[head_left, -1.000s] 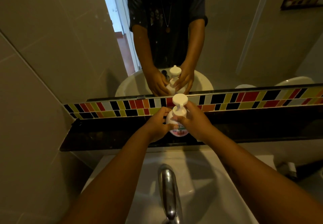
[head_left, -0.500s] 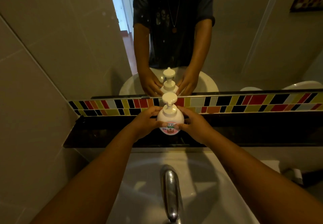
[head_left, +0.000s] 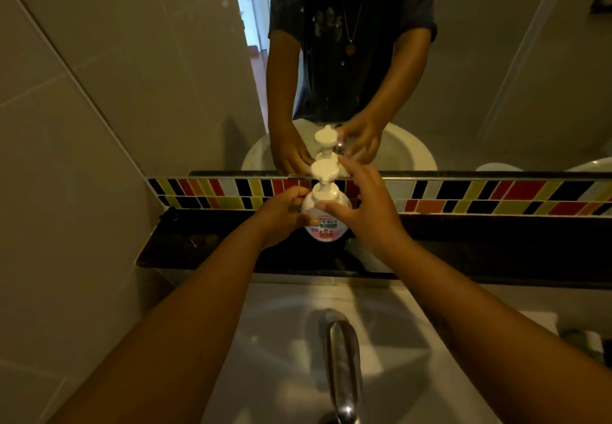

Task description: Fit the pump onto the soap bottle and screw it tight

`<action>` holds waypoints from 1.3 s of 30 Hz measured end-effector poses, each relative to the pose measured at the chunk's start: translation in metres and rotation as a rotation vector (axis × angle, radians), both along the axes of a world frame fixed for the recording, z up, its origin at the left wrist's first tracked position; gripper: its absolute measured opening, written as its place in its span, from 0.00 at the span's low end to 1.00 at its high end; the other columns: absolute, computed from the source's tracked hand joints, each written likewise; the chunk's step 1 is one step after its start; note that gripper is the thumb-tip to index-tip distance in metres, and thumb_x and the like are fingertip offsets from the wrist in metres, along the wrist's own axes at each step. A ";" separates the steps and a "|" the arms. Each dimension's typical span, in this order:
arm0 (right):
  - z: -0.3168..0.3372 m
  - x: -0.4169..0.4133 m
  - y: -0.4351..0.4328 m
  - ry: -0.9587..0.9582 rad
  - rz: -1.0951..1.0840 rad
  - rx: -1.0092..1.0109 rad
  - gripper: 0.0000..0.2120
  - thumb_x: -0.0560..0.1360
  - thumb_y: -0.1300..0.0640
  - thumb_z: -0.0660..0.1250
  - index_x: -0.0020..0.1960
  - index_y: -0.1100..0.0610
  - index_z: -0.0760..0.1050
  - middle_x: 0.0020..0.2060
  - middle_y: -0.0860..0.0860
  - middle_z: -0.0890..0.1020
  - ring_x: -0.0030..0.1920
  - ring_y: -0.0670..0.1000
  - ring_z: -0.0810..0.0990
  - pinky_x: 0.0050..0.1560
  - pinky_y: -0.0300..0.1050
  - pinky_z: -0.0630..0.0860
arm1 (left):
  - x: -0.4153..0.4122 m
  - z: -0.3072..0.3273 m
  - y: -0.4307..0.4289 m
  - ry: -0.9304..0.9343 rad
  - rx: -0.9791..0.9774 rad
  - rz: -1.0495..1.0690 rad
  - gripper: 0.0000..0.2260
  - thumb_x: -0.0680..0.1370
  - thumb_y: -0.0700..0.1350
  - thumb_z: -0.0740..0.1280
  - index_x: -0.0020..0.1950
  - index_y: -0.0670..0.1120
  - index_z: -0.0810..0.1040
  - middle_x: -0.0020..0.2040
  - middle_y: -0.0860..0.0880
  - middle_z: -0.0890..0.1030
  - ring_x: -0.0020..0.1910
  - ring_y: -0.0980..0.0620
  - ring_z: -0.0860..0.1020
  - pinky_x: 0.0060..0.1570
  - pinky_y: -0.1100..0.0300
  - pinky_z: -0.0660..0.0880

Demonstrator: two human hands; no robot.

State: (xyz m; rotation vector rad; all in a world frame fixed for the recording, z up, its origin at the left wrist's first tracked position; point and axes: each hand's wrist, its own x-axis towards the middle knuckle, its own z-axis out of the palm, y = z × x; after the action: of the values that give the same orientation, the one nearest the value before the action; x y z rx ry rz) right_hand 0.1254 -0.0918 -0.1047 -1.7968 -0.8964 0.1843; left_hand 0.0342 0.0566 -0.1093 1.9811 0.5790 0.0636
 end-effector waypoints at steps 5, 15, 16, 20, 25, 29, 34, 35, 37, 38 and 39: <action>0.007 0.008 0.010 -0.275 0.052 -0.088 0.22 0.73 0.48 0.68 0.66 0.47 0.71 0.68 0.52 0.72 0.69 0.55 0.68 0.67 0.57 0.70 | 0.001 0.001 0.002 0.007 0.019 -0.001 0.23 0.73 0.39 0.72 0.66 0.45 0.71 0.62 0.45 0.78 0.60 0.47 0.77 0.58 0.50 0.77; 0.006 0.014 0.010 -0.290 0.058 -0.103 0.18 0.76 0.51 0.63 0.65 0.51 0.73 0.69 0.55 0.73 0.69 0.55 0.70 0.70 0.53 0.67 | 0.002 0.001 0.003 0.004 -0.062 0.003 0.24 0.73 0.36 0.72 0.67 0.43 0.70 0.63 0.45 0.77 0.57 0.50 0.76 0.46 0.63 0.76; 0.005 0.014 0.010 -0.278 0.062 -0.092 0.18 0.76 0.52 0.63 0.65 0.51 0.73 0.69 0.55 0.73 0.69 0.55 0.70 0.70 0.54 0.67 | 0.003 0.001 0.003 0.003 -0.066 0.001 0.24 0.73 0.36 0.72 0.67 0.43 0.70 0.63 0.45 0.77 0.58 0.50 0.76 0.47 0.62 0.77; 0.007 0.008 0.009 -0.227 0.062 -0.074 0.20 0.76 0.52 0.65 0.67 0.54 0.72 0.70 0.55 0.72 0.70 0.54 0.70 0.72 0.49 0.65 | 0.003 0.001 0.004 0.008 -0.069 0.000 0.24 0.72 0.36 0.72 0.66 0.44 0.70 0.62 0.45 0.77 0.59 0.48 0.77 0.50 0.59 0.78; -0.002 -0.006 0.009 -0.013 -0.036 0.005 0.31 0.73 0.55 0.70 0.72 0.49 0.61 0.69 0.53 0.69 0.68 0.49 0.68 0.64 0.40 0.67 | 0.004 0.001 0.003 0.006 -0.092 0.022 0.23 0.72 0.36 0.72 0.65 0.44 0.71 0.62 0.44 0.78 0.60 0.48 0.77 0.57 0.51 0.77; -0.031 -0.005 0.003 0.062 -0.128 -0.113 0.24 0.70 0.53 0.72 0.64 0.53 0.70 0.62 0.54 0.75 0.62 0.54 0.75 0.58 0.46 0.73 | 0.005 0.003 -0.002 -0.002 0.003 0.006 0.23 0.74 0.38 0.71 0.68 0.44 0.70 0.66 0.45 0.76 0.62 0.49 0.75 0.52 0.61 0.74; -0.041 0.000 0.001 0.072 -0.161 -0.108 0.20 0.70 0.52 0.72 0.60 0.52 0.72 0.59 0.53 0.77 0.59 0.52 0.77 0.54 0.43 0.74 | 0.006 0.001 -0.003 -0.033 0.049 0.015 0.23 0.74 0.39 0.71 0.68 0.44 0.70 0.65 0.45 0.76 0.61 0.49 0.75 0.55 0.58 0.74; -0.040 -0.001 0.001 0.079 -0.165 -0.115 0.20 0.70 0.52 0.72 0.60 0.52 0.72 0.59 0.53 0.78 0.58 0.53 0.77 0.54 0.44 0.74 | 0.005 0.001 -0.003 -0.027 0.073 0.013 0.23 0.73 0.40 0.72 0.67 0.45 0.71 0.64 0.45 0.77 0.62 0.47 0.75 0.58 0.55 0.75; -0.041 -0.002 -0.001 0.083 -0.162 -0.110 0.21 0.70 0.51 0.72 0.60 0.53 0.72 0.58 0.53 0.78 0.58 0.53 0.77 0.55 0.46 0.75 | 0.004 0.002 -0.002 -0.031 0.123 -0.007 0.24 0.72 0.42 0.73 0.67 0.46 0.71 0.64 0.45 0.77 0.63 0.45 0.76 0.60 0.51 0.75; -0.042 -0.003 -0.002 0.070 -0.167 -0.107 0.21 0.70 0.50 0.72 0.59 0.53 0.72 0.58 0.53 0.78 0.58 0.53 0.77 0.55 0.46 0.75 | 0.004 0.001 -0.001 -0.045 0.127 -0.005 0.25 0.72 0.42 0.73 0.68 0.47 0.70 0.65 0.45 0.77 0.63 0.46 0.76 0.58 0.53 0.76; -0.041 -0.005 -0.005 0.054 -0.171 -0.131 0.21 0.70 0.49 0.72 0.59 0.53 0.72 0.58 0.53 0.78 0.57 0.52 0.77 0.54 0.45 0.75 | 0.001 0.003 -0.003 -0.046 0.113 0.010 0.27 0.72 0.42 0.73 0.69 0.48 0.69 0.66 0.46 0.76 0.63 0.46 0.76 0.55 0.56 0.76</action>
State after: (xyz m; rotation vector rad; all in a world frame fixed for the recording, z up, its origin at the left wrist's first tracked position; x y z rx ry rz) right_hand 0.1206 -0.0964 -0.1457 -1.9702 -0.7020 0.1847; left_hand 0.0355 0.0539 -0.1067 2.0809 0.5661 0.1511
